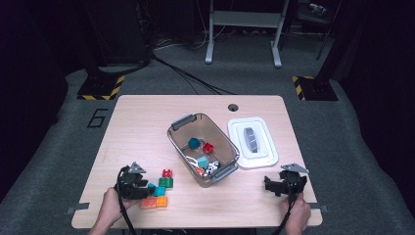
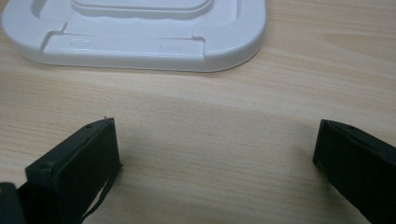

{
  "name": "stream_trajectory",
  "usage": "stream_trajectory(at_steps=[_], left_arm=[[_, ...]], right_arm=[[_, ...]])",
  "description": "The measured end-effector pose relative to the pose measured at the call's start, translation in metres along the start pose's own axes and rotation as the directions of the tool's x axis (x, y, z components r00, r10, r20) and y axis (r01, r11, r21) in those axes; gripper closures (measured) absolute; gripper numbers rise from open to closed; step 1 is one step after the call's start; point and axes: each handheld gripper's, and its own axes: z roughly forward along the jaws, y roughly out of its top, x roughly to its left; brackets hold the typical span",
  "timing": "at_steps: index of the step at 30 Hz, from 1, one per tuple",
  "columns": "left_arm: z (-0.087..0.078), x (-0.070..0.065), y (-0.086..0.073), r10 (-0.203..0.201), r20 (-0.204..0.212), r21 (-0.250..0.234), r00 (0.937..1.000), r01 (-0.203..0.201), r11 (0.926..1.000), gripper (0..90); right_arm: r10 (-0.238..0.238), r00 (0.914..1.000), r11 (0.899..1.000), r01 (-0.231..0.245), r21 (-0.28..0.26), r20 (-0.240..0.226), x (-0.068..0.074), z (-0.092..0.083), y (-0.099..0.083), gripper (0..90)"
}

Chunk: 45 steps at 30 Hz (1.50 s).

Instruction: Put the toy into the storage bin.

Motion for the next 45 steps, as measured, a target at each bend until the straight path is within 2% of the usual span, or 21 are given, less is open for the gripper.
stream_trajectory(at_steps=[4,7,9,10,16,23,26,32,33,34,35,36,38,39,40,42,43,45], left_arm=[[0.000,0.004,-0.003,0.012,-0.019,-0.001,0.9997,-0.012,0.9999,66.6],[-0.001,0.008,-0.003,0.015,-0.033,-0.005,0.9993,-0.016,0.9999,67.3],[-0.001,0.011,-0.003,0.000,-0.029,-0.009,0.9996,0.000,1.0000,67.3],[-0.002,0.014,-0.003,0.009,-0.038,-0.005,0.9992,-0.010,0.9999,67.4],[-0.005,0.023,0.002,-0.018,-0.049,-0.030,0.9986,0.017,0.9994,67.4],[-0.015,0.036,0.013,-0.033,-0.057,-0.064,0.9979,0.029,0.9976,67.4],[-0.019,0.041,0.019,-0.059,-0.052,-0.095,0.9969,0.054,0.9940,67.4],[-0.028,0.047,0.032,-0.051,-0.063,-0.122,0.9967,0.043,0.9916,67.4],[-0.031,0.049,0.035,-0.034,-0.064,-0.113,0.9973,0.026,0.9932,67.4],[-0.031,0.048,0.036,-0.053,-0.064,-0.130,0.9965,0.045,0.9905,67.4],[-0.034,0.050,0.040,-0.031,-0.068,-0.122,0.9972,0.023,0.9923,67.4],[-0.035,0.050,0.042,-0.039,-0.066,-0.129,0.9971,0.030,0.9912,67.4],[-0.038,0.051,0.047,-0.024,-0.069,-0.127,0.9973,0.015,0.9918,67.4],[-0.039,0.051,0.050,-0.038,-0.070,-0.141,0.9968,0.028,0.9897,67.4],[-0.041,0.052,0.053,-0.018,-0.077,-0.135,0.9969,0.008,0.9908,67.4],[-0.042,0.052,0.060,-0.026,-0.081,-0.158,0.9964,0.013,0.9873,67.4],[-0.045,0.053,0.063,-0.008,-0.083,-0.146,0.9965,-0.004,0.9893,67.4],[-0.047,0.052,0.070,-0.016,-0.090,-0.166,0.9958,0.001,0.9862,67.4]], right_arm=[[0.000,1.0000,1.000,0.000,0.000,0.000,0.000,0.000,0.000,0.0],[0.000,1.0000,1.000,0.000,0.000,0.000,0.000,0.000,0.000,0.0],[0.000,1.0000,1.000,0.000,0.000,0.000,0.000,0.000,0.000,0.0],[0.000,1.0000,1.000,0.000,0.000,0.000,0.000,0.000,0.000,0.0],[-0.001,1.0000,1.000,0.001,-0.001,0.000,0.000,0.000,0.000,0.0],[0.007,1.0000,1.000,-0.007,0.010,0.000,0.000,-0.001,0.000,0.0],[0.007,1.0000,1.000,-0.007,0.010,0.000,0.000,-0.001,0.000,0.0],[0.007,1.0000,1.000,-0.007,0.010,0.000,0.000,-0.001,0.000,0.0],[0.007,1.0000,1.000,-0.007,0.010,0.001,0.000,-0.001,0.000,0.0],[0.007,1.0000,1.000,-0.007,0.010,0.000,0.000,-0.001,0.000,0.0],[0.007,1.0000,1.000,-0.007,0.010,0.001,0.000,-0.001,0.000,0.0],[0.008,1.0000,1.000,-0.008,0.003,0.000,0.001,0.000,0.000,0.0],[0.008,1.0000,1.000,-0.008,0.005,0.002,0.001,0.000,0.000,0.0],[0.004,1.0000,1.000,-0.004,0.006,0.000,0.000,0.000,0.000,0.0],[0.004,1.0000,1.000,-0.004,0.006,0.001,0.000,0.000,0.000,0.0],[0.005,1.0000,1.000,-0.005,0.006,0.001,0.000,0.000,0.000,0.0],[0.002,1.0000,1.000,-0.002,0.005,0.000,0.000,0.000,0.000,0.0],[0.001,1.0000,1.000,-0.001,0.005,0.000,0.000,0.000,0.001,0.0]])
